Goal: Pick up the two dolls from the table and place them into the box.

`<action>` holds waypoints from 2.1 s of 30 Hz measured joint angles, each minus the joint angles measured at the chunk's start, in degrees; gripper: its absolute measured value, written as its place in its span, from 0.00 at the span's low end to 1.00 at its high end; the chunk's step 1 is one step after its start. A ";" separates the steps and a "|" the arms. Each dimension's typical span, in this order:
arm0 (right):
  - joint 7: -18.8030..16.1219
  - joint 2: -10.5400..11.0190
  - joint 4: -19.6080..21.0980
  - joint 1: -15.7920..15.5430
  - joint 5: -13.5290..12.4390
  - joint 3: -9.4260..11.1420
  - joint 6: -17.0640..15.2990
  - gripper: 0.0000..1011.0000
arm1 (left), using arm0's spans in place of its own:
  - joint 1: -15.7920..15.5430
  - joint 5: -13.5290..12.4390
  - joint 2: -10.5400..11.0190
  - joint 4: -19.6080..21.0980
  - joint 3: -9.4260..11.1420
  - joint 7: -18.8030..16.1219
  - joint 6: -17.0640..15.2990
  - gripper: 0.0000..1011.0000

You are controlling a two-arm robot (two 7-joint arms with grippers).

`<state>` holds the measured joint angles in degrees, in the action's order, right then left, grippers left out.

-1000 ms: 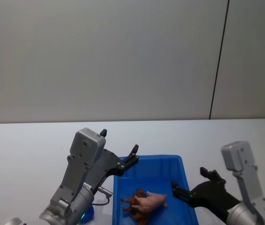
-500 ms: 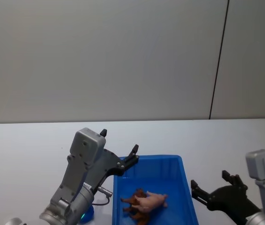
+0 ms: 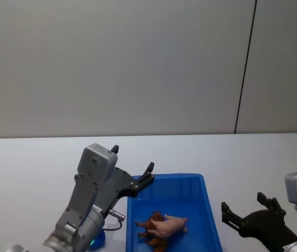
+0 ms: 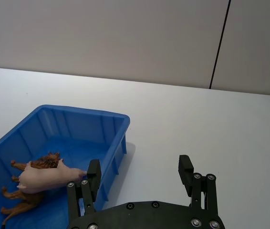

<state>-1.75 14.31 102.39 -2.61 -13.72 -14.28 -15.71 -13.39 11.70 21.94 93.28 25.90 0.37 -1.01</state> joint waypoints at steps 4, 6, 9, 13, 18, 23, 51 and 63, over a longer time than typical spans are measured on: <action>0.23 0.10 0.12 -0.18 -0.12 0.07 0.15 0.99 | 0.38 0.66 0.21 0.43 -0.19 -0.79 -0.62 0.99; 0.34 0.14 0.18 -0.28 -0.18 0.11 0.20 0.99 | 0.70 1.24 0.43 0.81 -0.36 -1.46 -1.22 0.99; 0.43 0.17 0.24 -0.36 -0.22 0.13 0.26 0.99 | 1.27 2.02 0.78 1.39 -0.59 -2.33 -2.10 0.99; 0.58 0.24 0.31 -0.48 -0.30 0.17 0.36 0.99 | 2.03 3.28 1.23 2.27 -0.93 -3.50 -3.54 0.99; 0.71 0.27 0.37 -0.58 -0.35 0.19 0.43 0.99 | 3.22 5.22 1.98 3.43 -1.44 -4.97 -5.79 0.99; 0.77 0.29 0.40 -0.63 -0.38 0.22 0.47 0.99 | 4.12 6.76 2.55 4.21 -1.84 -6.00 -7.76 0.99; 0.92 0.36 0.46 -0.73 -0.44 0.25 0.55 0.99 | 5.99 10.78 3.61 0.91 -3.53 -5.84 -13.83 0.99; 0.92 0.36 0.46 -0.73 -0.44 0.25 0.54 0.99 | 5.28 11.29 3.38 -2.87 -4.22 -2.94 -14.37 0.99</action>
<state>-0.83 14.66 102.84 -3.34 -14.16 -14.03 -15.17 -8.12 22.99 25.31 90.41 21.68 -2.57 -15.38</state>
